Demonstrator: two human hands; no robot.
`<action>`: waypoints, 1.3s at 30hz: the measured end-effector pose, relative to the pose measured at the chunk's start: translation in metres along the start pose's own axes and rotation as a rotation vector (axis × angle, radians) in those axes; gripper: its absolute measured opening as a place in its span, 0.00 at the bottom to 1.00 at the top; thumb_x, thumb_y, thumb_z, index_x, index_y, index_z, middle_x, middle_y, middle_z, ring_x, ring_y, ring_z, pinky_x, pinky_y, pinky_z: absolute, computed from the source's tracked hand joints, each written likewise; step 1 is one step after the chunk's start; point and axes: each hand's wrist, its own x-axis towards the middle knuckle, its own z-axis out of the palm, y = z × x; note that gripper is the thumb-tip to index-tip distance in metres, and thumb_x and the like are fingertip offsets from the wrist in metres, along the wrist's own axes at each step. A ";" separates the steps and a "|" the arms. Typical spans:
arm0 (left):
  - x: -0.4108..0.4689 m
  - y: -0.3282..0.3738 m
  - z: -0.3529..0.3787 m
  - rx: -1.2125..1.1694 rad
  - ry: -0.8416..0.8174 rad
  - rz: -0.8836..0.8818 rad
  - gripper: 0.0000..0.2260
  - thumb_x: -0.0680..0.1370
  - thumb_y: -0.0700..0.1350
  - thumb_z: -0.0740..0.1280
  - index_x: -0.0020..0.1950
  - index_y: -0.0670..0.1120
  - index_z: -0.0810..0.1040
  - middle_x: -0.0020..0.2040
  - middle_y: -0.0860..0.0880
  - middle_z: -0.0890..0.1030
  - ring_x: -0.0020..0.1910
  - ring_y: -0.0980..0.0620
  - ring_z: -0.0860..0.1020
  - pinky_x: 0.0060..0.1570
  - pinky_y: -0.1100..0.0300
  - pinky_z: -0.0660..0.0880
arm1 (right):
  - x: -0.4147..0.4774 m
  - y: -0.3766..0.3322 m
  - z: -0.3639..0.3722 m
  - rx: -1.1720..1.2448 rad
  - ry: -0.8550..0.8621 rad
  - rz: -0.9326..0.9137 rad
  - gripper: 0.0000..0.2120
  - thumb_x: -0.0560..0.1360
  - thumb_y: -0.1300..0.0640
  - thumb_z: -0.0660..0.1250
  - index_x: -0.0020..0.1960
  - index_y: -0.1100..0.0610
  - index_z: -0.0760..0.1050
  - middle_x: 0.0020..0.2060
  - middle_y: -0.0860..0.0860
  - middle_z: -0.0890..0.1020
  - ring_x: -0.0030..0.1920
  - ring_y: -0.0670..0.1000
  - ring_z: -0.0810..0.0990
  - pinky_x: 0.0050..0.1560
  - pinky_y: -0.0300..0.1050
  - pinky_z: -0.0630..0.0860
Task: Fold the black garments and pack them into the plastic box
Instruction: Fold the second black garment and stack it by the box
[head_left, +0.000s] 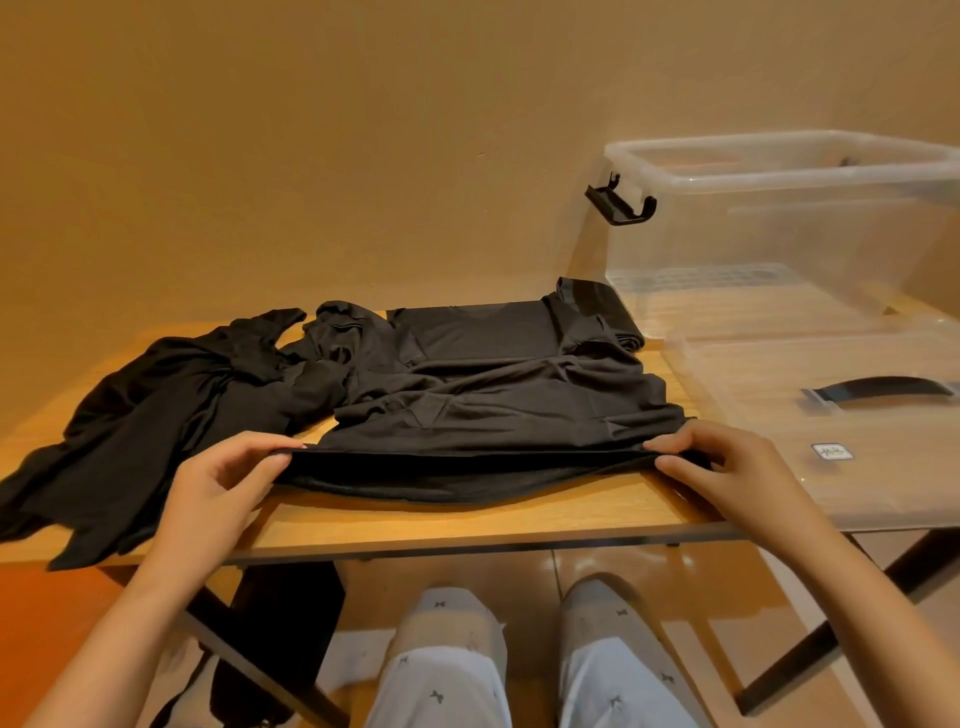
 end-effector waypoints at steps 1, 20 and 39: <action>-0.002 -0.001 -0.002 -0.001 0.007 0.006 0.09 0.78 0.36 0.66 0.48 0.49 0.83 0.48 0.63 0.82 0.49 0.69 0.77 0.45 0.79 0.69 | -0.003 0.000 0.000 -0.007 0.001 -0.007 0.06 0.73 0.60 0.71 0.46 0.49 0.81 0.48 0.40 0.83 0.52 0.34 0.78 0.54 0.32 0.71; -0.027 -0.016 -0.023 0.098 -0.406 -0.068 0.19 0.68 0.38 0.76 0.46 0.62 0.84 0.57 0.67 0.80 0.61 0.71 0.72 0.64 0.59 0.65 | -0.034 0.015 0.009 -0.286 0.050 -0.175 0.16 0.73 0.63 0.71 0.57 0.49 0.79 0.58 0.43 0.78 0.60 0.45 0.75 0.60 0.41 0.69; -0.049 -0.028 -0.016 0.111 -0.248 0.022 0.22 0.73 0.33 0.71 0.50 0.63 0.81 0.59 0.67 0.78 0.62 0.70 0.72 0.62 0.66 0.68 | -0.049 0.013 0.015 -0.288 0.104 -0.209 0.10 0.77 0.57 0.64 0.57 0.52 0.78 0.58 0.41 0.75 0.62 0.41 0.71 0.60 0.42 0.70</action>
